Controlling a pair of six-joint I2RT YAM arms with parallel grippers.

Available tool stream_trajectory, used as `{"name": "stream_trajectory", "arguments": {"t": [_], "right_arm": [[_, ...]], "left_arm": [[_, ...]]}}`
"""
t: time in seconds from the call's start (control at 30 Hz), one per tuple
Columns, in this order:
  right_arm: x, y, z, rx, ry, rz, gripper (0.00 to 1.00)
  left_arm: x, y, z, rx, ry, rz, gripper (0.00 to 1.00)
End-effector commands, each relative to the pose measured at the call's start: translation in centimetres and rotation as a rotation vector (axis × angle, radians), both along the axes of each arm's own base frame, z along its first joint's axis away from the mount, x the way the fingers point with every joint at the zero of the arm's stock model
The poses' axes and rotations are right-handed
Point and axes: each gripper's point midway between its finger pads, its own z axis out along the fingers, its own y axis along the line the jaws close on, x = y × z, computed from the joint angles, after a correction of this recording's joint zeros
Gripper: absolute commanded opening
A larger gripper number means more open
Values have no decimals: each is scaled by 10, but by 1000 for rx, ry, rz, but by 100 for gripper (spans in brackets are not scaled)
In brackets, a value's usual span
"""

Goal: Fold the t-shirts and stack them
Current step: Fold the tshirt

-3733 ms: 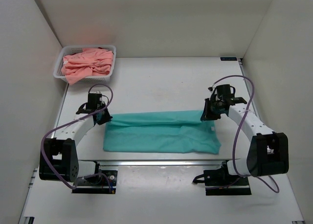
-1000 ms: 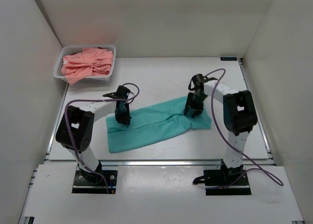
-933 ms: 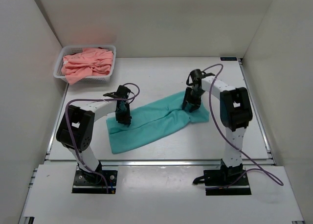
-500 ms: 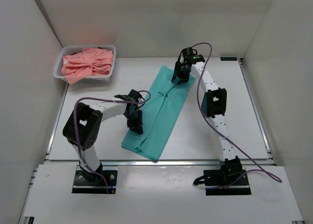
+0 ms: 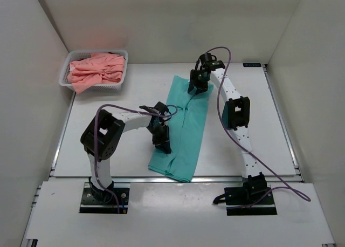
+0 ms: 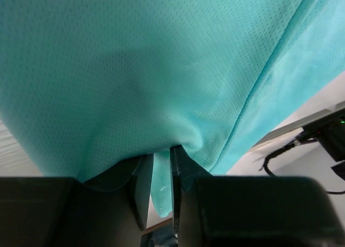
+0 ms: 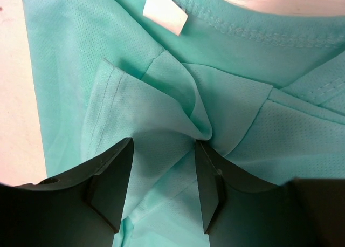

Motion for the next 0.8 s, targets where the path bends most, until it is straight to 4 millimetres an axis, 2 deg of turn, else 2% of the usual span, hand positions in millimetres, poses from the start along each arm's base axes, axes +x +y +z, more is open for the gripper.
{"name": "stream_trajectory", "arguments": {"t": [0.0, 0.13, 0.23, 0.27, 0.33, 0.4, 0.43, 0.47, 0.5, 0.57, 0.6, 0.63, 0.7, 0.77], "right_arm": [[-24, 13, -3, 2, 50, 101, 47], [-35, 36, 2, 11, 38, 170, 48], [-38, 54, 0, 48, 23, 219, 49], [-40, 62, 1, 57, 16, 237, 50], [-42, 75, 5, 82, 2, 265, 50], [-46, 90, 4, 111, -8, 295, 52], [-45, 89, 0, 116, -4, 298, 53], [-43, 94, 4, 134, -20, 303, 53], [-41, 99, 4, 149, -32, 310, 54], [-27, 99, 9, 182, -80, 299, 58], [-21, 104, 17, 197, -111, 299, 62], [-13, 99, 21, 192, -137, 284, 69], [2, 92, 42, 204, -203, 267, 74], [21, 78, 76, 203, -295, 225, 80]], "left_arm": [[8, -17, -1, -19, -29, 41, 31], [14, -20, 9, -28, -60, 127, 32], [11, -14, 6, -27, -63, 217, 32], [14, -17, 14, -58, -79, 253, 32], [6, -8, 7, -52, -65, 317, 33], [11, -7, 14, -90, -84, 392, 33], [7, -4, 12, -90, -84, 419, 33], [3, 2, 7, -80, -77, 432, 33], [6, 1, 12, -101, -80, 450, 33], [2, 3, 11, -108, -74, 460, 33], [1, 3, 9, -101, -63, 460, 33], [3, 4, 10, -106, -75, 455, 33], [6, 3, 15, -113, -89, 449, 34], [13, 1, 21, -138, -102, 463, 34]]}}
